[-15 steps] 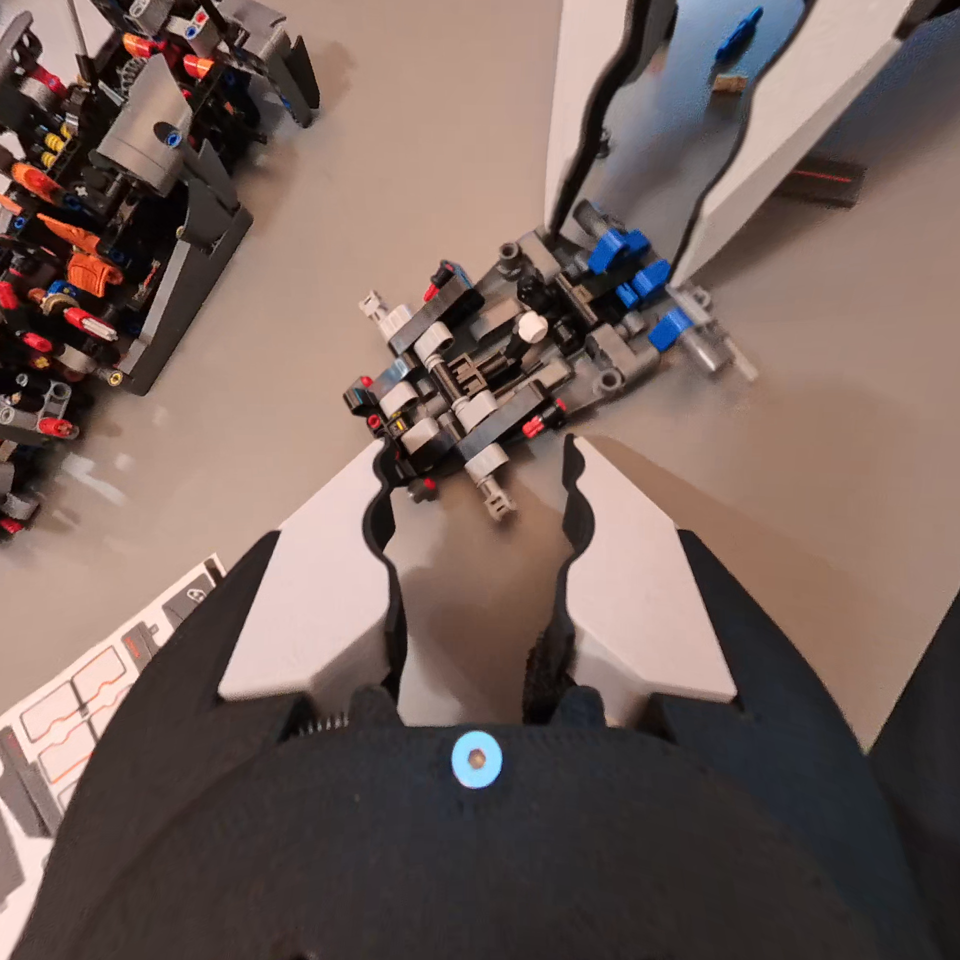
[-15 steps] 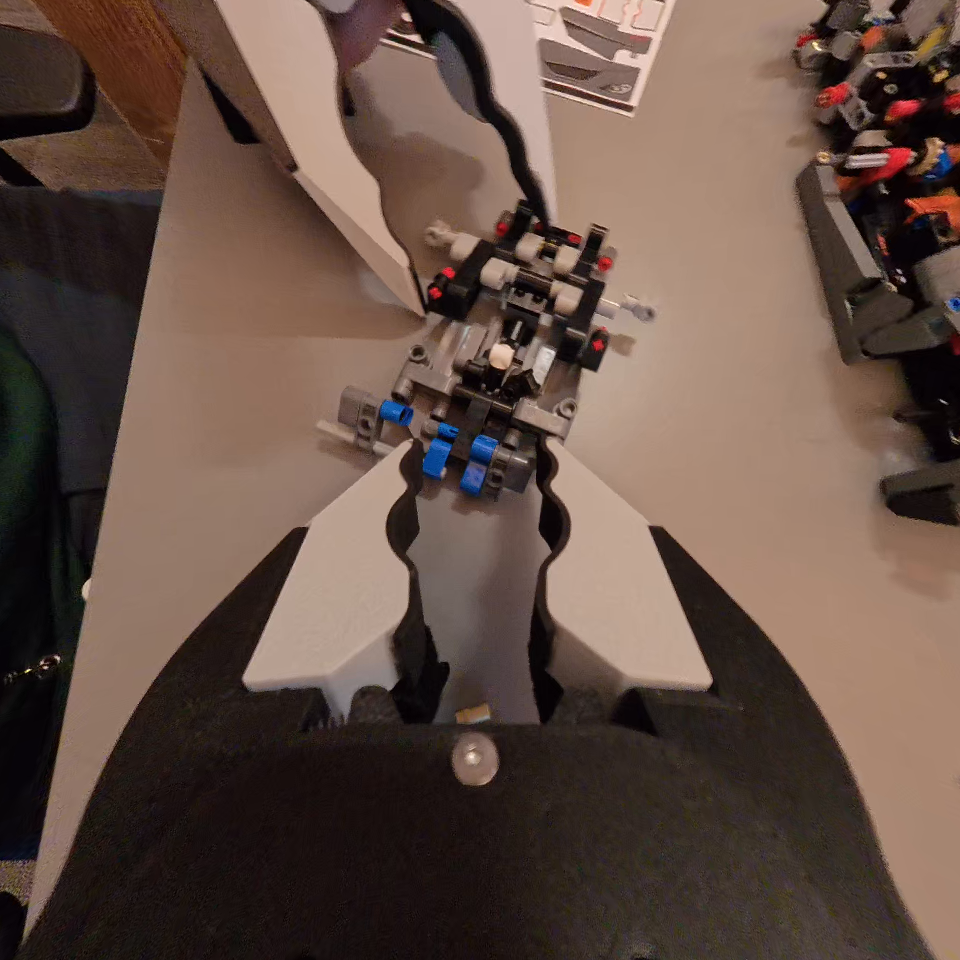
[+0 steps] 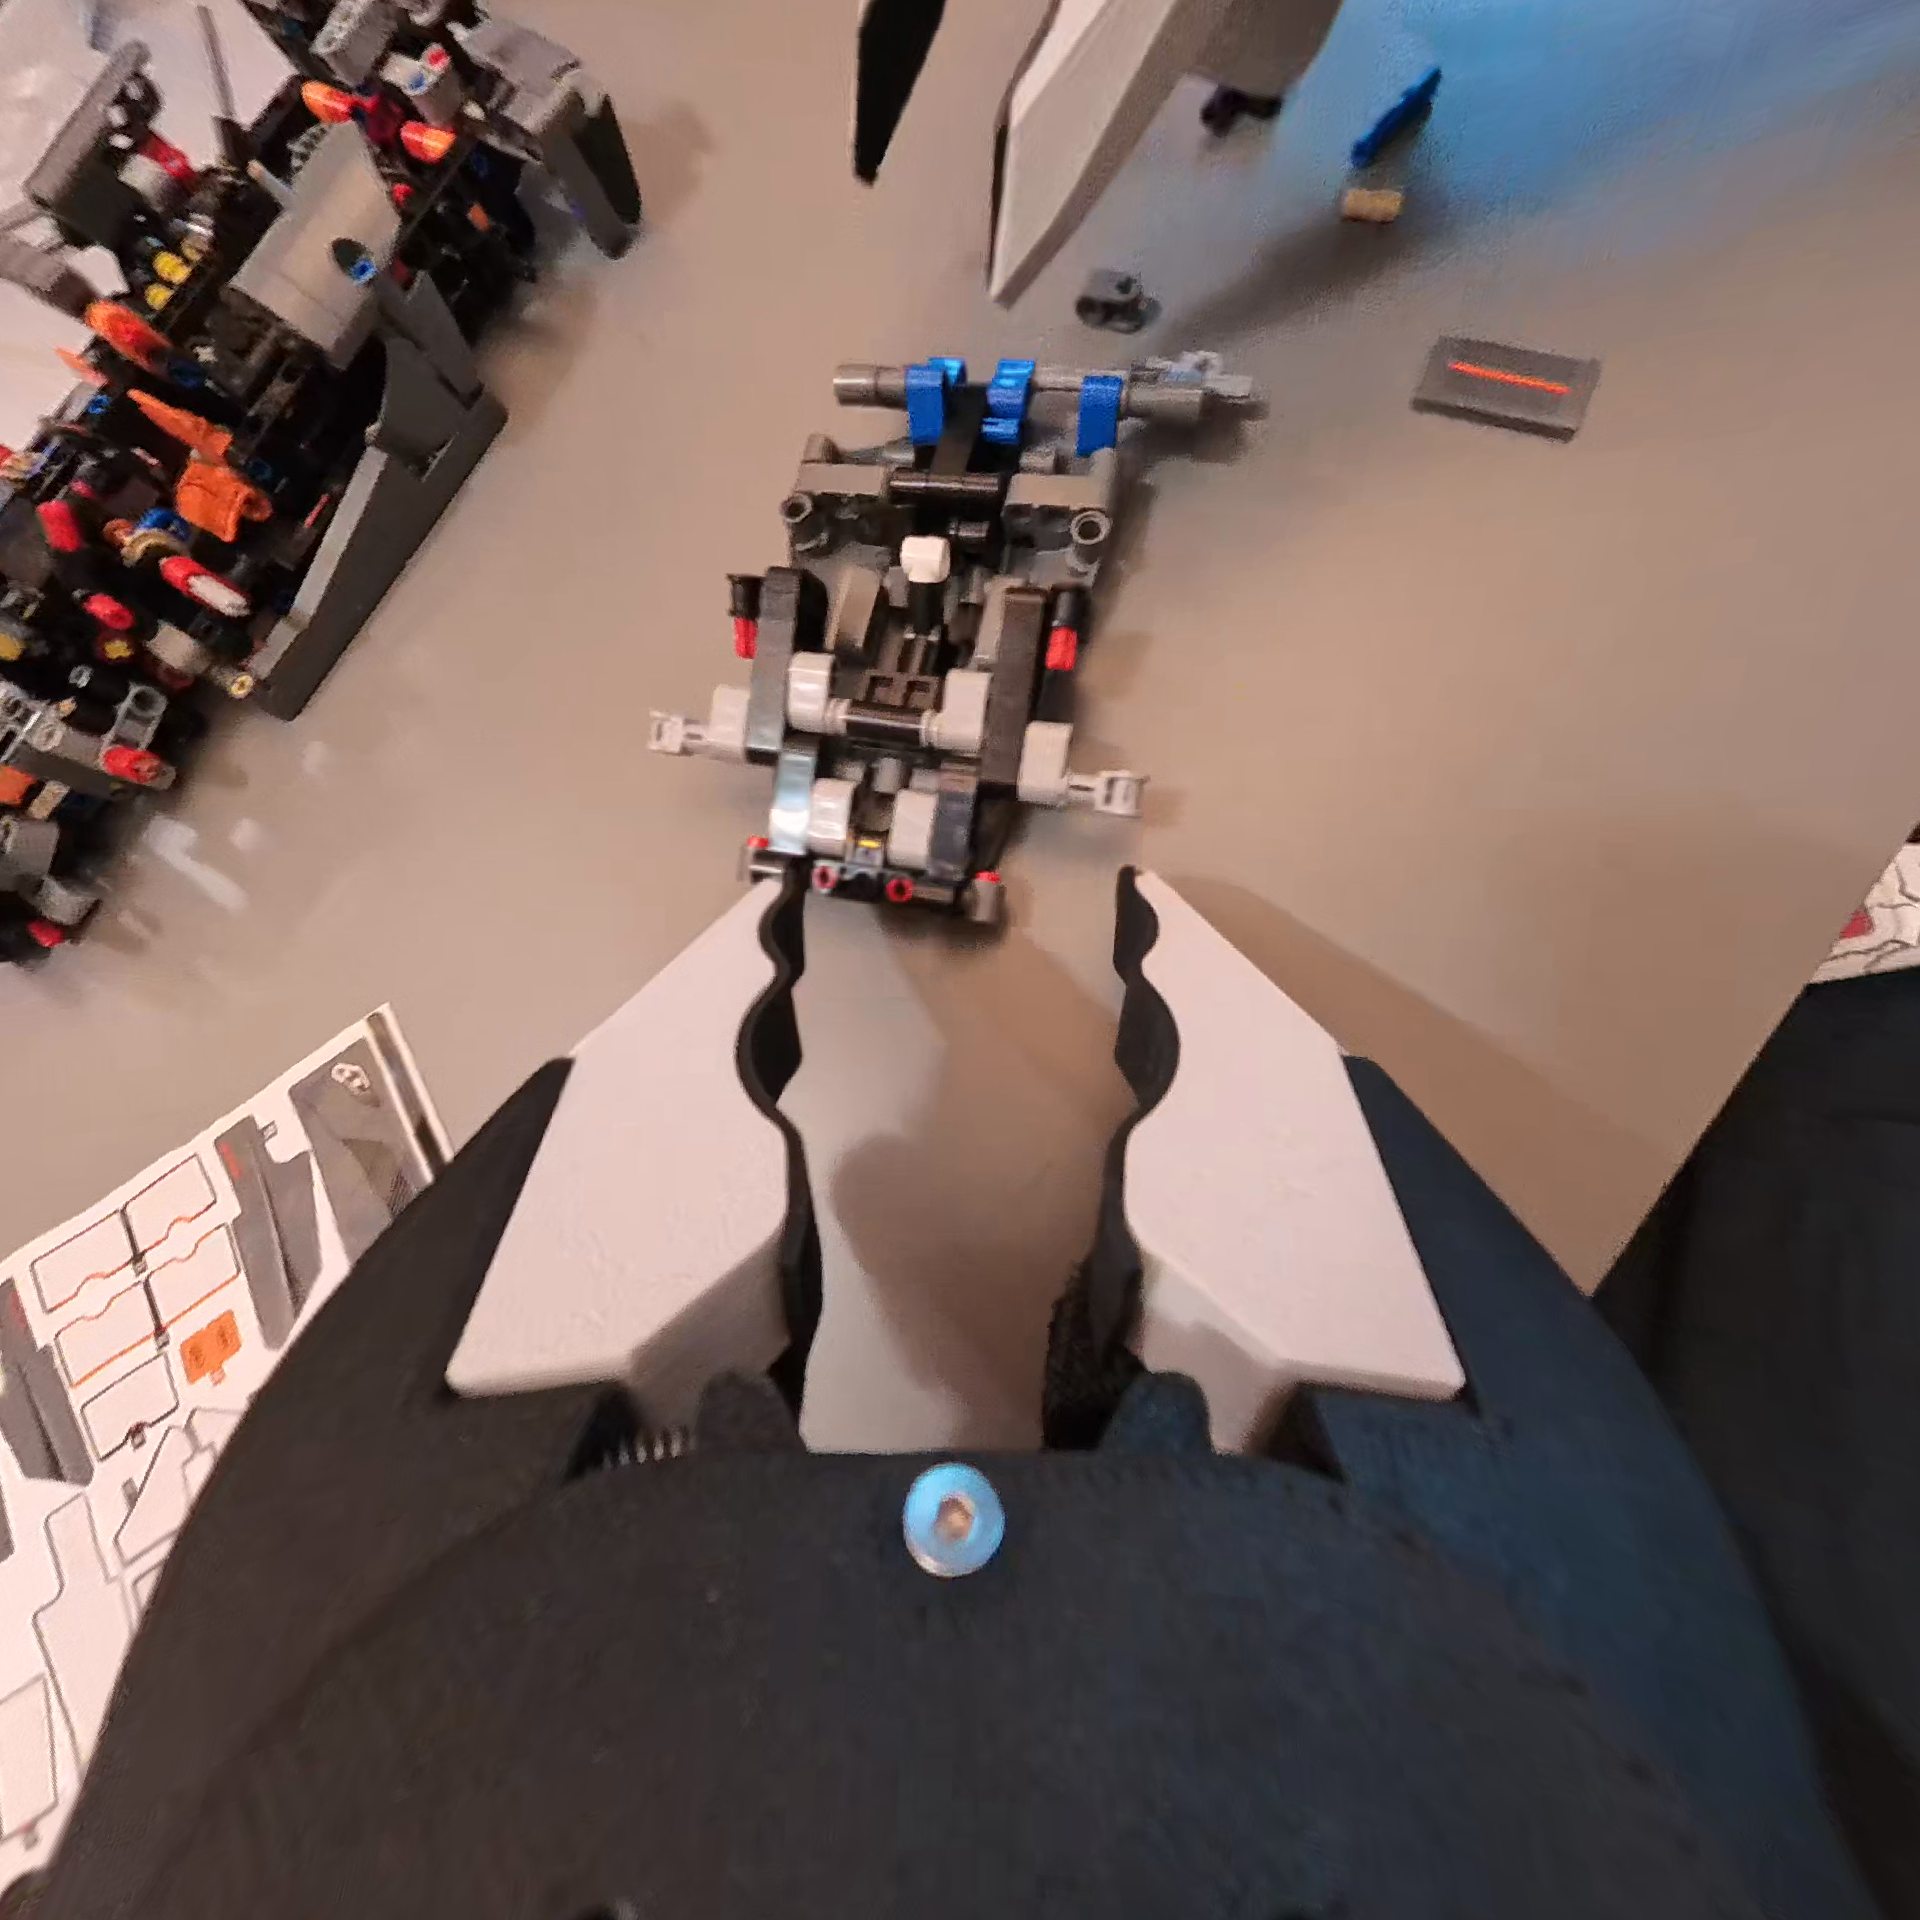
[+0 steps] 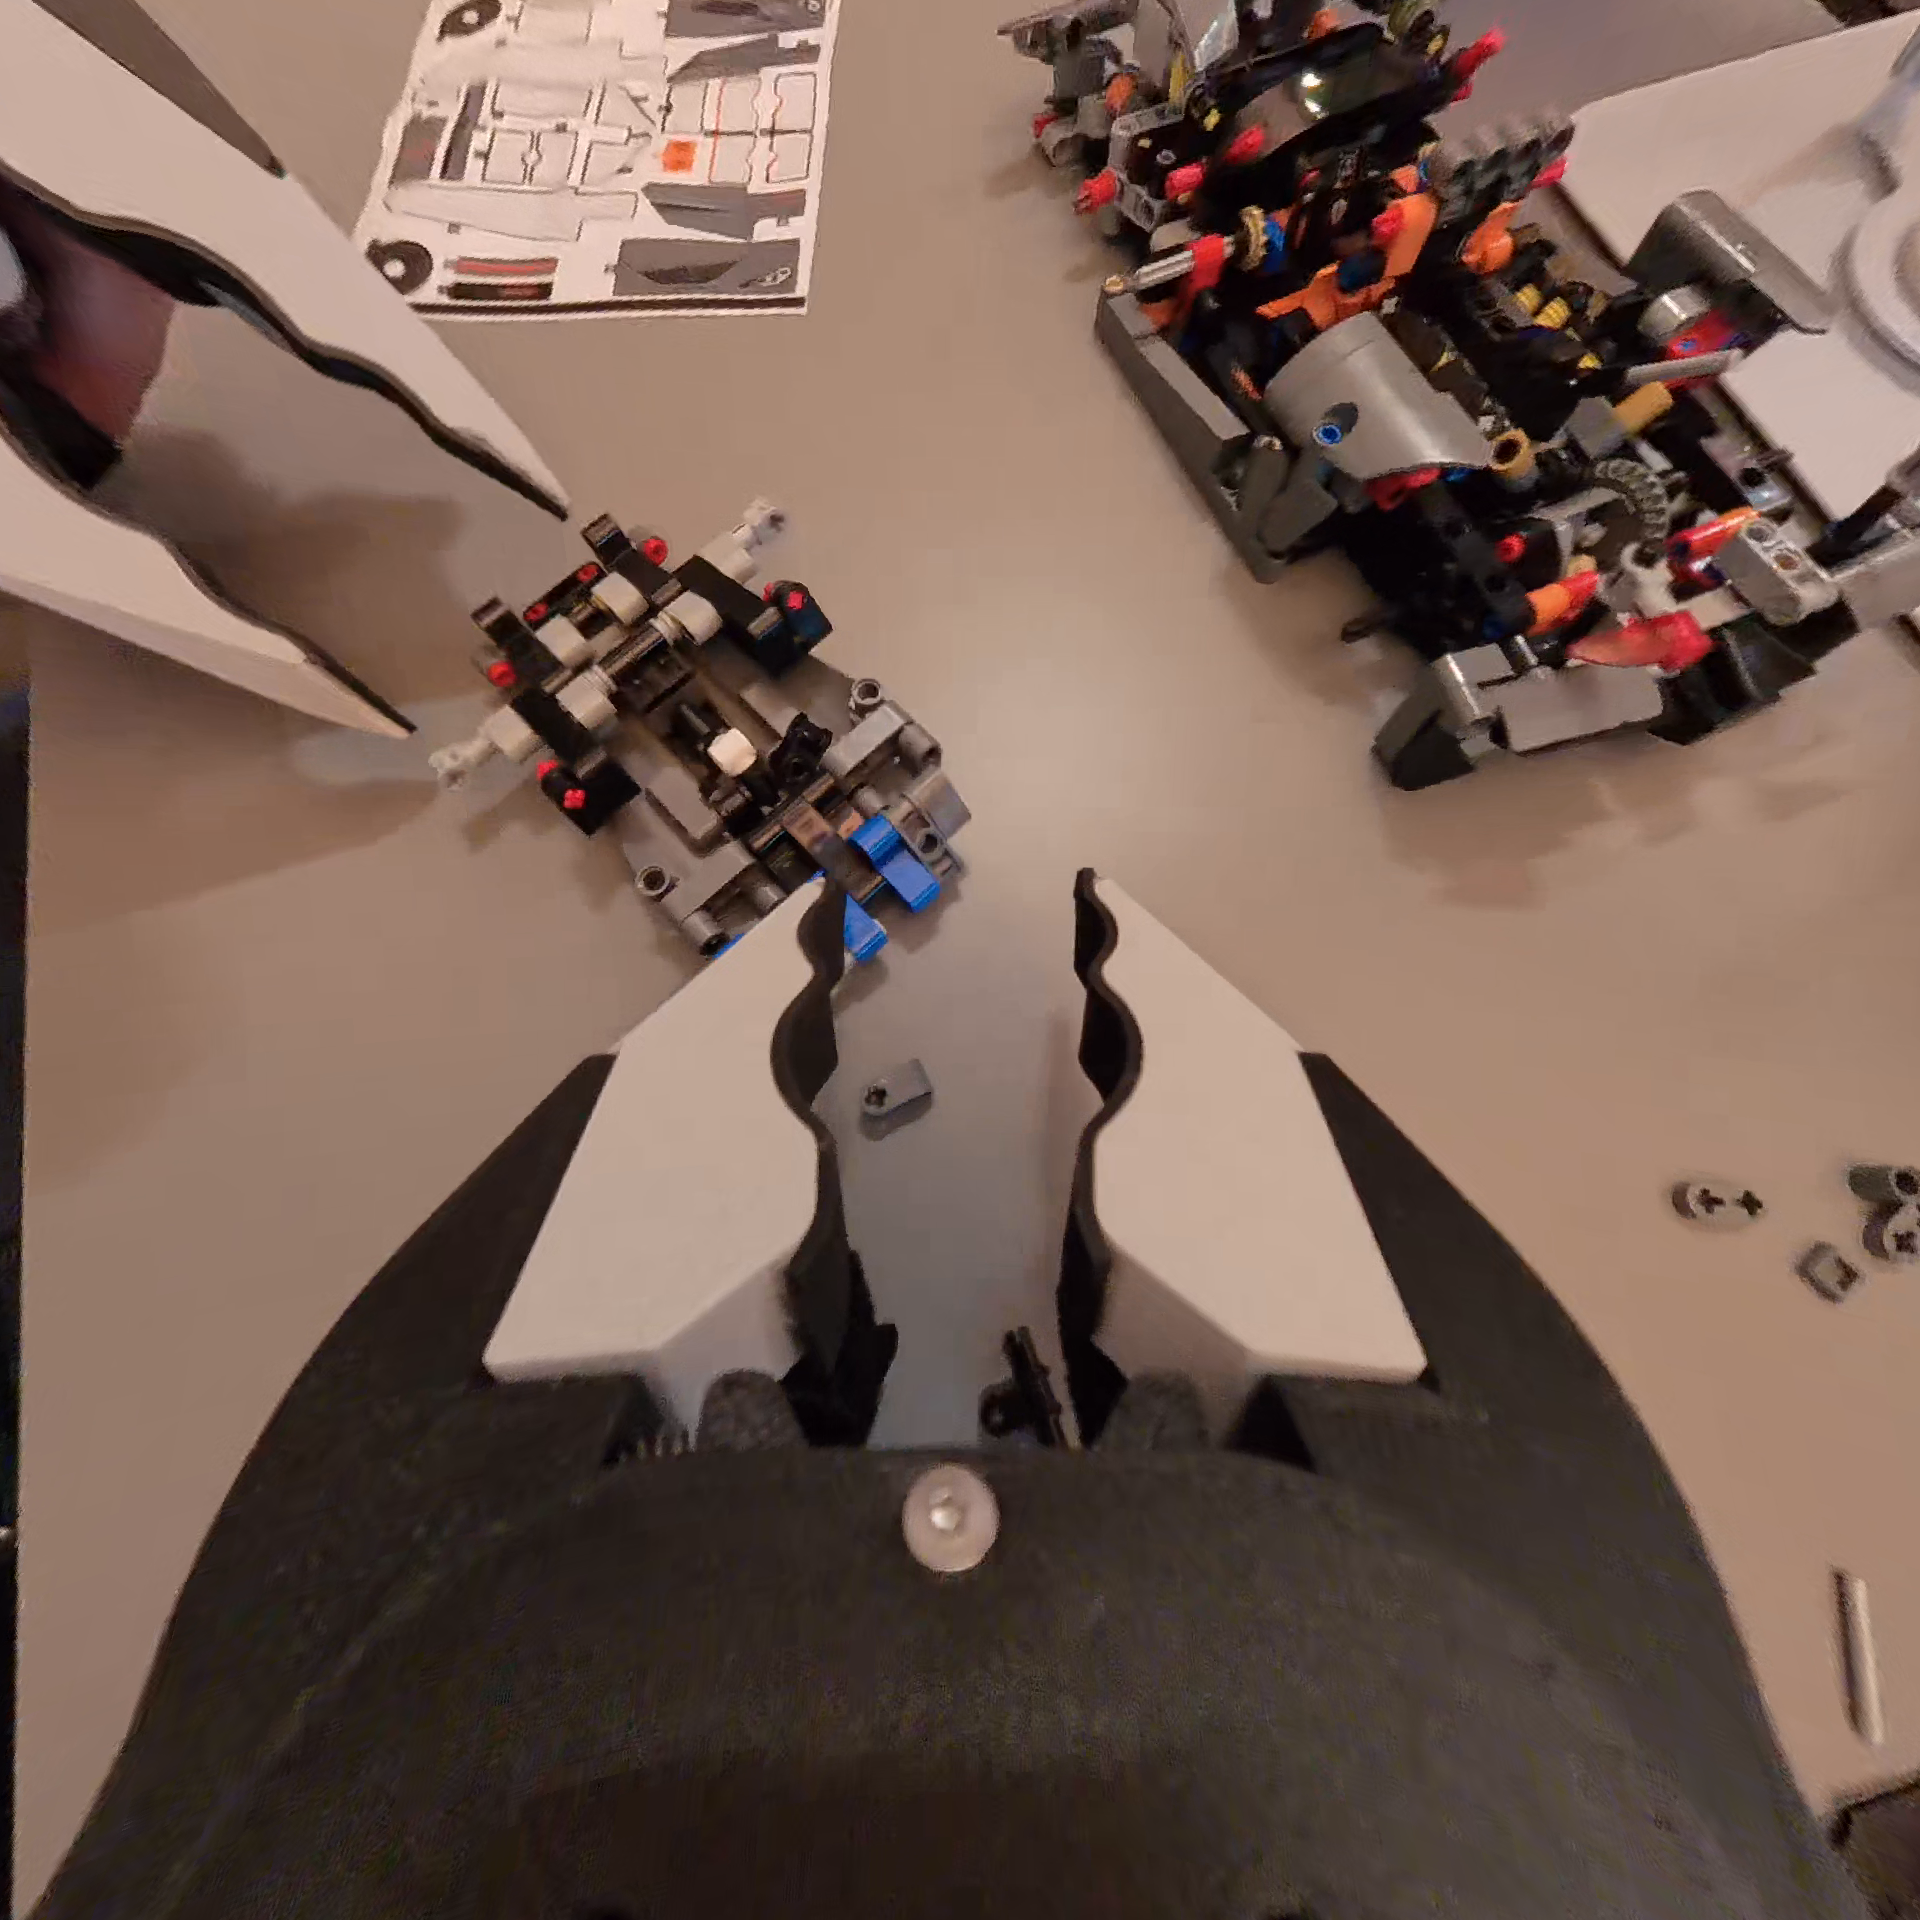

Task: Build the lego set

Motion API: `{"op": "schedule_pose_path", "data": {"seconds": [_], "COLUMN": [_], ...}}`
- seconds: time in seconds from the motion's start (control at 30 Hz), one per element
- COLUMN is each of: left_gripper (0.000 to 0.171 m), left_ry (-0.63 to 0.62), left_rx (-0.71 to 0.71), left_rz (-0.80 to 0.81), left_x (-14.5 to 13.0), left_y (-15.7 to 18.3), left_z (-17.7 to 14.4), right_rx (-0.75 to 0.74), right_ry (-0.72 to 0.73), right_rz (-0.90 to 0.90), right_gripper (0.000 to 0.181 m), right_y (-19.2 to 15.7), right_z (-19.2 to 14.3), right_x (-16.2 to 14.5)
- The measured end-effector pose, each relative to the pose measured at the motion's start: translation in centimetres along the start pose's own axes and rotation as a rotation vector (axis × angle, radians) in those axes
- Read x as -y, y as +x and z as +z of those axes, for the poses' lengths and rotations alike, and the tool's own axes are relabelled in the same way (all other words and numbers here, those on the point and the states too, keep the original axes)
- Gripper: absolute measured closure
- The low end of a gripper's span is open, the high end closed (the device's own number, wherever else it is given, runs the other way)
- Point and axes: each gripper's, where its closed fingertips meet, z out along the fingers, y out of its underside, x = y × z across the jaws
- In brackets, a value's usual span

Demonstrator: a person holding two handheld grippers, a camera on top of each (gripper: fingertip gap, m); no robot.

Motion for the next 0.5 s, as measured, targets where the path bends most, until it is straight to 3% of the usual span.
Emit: {"op": "schedule_pose_path", "data": {"seconds": [0.23,0.5], "left_gripper": [0.103,0.111], "left_ry": [0.005,0.005], "left_rx": [0.014,-0.037], "left_rz": [-0.008,-0.017], "left_x": [0.2,0.1], "left_y": [-1.2,-0.5], "left_z": [1.1,2.0], "right_rx": [0.064,0.107], "right_ry": [-0.038,-0.119], "right_rz": [0.008,-0.024], "right_gripper": [0.142,0.141], "right_y": [-0.7,-1.9], "right_z": [0.1,1.3], "right_x": [-0.9,-2.2]}}
